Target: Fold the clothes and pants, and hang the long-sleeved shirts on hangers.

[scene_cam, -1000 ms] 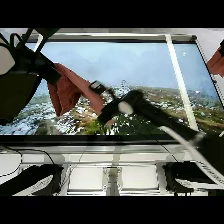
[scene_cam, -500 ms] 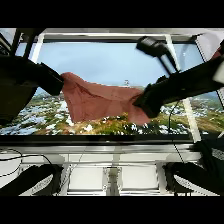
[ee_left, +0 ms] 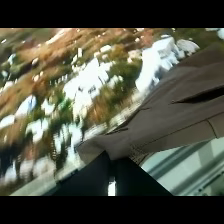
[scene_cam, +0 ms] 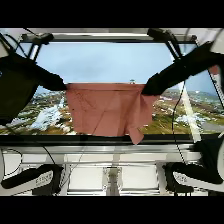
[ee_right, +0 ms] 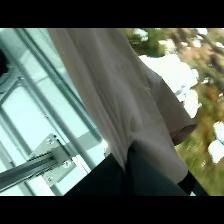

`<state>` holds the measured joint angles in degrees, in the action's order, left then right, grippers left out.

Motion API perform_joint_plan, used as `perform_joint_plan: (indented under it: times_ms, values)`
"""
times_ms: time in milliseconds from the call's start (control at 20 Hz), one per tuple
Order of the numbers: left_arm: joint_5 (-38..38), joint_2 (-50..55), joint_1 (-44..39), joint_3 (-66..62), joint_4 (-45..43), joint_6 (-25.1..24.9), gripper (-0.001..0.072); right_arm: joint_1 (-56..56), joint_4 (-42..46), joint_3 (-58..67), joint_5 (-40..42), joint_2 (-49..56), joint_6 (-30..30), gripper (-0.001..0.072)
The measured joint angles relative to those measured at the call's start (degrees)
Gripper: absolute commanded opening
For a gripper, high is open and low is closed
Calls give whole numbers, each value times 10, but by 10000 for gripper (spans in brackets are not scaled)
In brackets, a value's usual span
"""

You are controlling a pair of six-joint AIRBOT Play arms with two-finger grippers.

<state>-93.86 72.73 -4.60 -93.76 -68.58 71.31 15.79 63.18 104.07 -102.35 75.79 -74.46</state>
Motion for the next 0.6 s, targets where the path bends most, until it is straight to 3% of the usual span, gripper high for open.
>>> perform_joint_plan:
  times_ms: [350,600]
  values:
    - [239,65,-26,30,-96,-41,18,0,140,2,187,103,23,5]
    - [312,106,-59,58,-155,-72,17,5,186,-5,228,132,61,5]
